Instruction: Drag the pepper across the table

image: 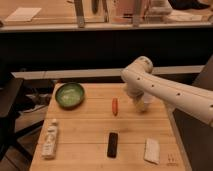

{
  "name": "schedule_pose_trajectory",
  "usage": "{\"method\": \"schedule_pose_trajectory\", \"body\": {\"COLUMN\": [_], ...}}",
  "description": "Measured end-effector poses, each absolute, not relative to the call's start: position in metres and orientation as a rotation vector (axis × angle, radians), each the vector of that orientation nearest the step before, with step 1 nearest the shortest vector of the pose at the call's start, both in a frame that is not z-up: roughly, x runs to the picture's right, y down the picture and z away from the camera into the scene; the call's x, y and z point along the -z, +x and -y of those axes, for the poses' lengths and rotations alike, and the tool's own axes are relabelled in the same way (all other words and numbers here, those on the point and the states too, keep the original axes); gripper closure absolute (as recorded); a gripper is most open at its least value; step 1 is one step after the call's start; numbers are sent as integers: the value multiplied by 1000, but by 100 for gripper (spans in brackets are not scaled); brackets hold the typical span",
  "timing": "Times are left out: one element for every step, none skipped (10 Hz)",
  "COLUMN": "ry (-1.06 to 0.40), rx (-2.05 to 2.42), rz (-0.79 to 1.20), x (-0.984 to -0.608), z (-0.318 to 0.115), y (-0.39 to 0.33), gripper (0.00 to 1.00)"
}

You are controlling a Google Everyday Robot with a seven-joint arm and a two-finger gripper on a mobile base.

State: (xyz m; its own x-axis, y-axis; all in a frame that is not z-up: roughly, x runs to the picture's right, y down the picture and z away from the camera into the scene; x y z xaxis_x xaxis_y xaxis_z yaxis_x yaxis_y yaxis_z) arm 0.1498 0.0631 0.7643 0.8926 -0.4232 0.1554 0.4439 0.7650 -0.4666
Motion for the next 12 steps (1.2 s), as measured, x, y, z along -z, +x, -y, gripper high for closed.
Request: {"method": "schedule_pose_trajectory", "body": {"ry": [-517, -517, -518, -520, -522, -523, -526, -529, -533, -535, -539, -540], "rx": [490, 501, 513, 530, 546, 556, 570, 584, 595, 606, 620, 625], "rz": [49, 54, 60, 71, 80, 85, 93, 103, 113, 122, 135, 139], "x": [-768, -771, -775, -781, -787, -789, -793, -799, -805, -810, -817, -819], "z": [-63, -63, -63, -63, -63, -63, -64, -64, -66, -67, -68, -69], "y": [149, 149, 147, 142, 139, 138, 137, 135, 133, 129, 126, 125], "gripper": [20, 20, 20, 20, 20, 20, 20, 20, 20, 20, 20, 20]}}
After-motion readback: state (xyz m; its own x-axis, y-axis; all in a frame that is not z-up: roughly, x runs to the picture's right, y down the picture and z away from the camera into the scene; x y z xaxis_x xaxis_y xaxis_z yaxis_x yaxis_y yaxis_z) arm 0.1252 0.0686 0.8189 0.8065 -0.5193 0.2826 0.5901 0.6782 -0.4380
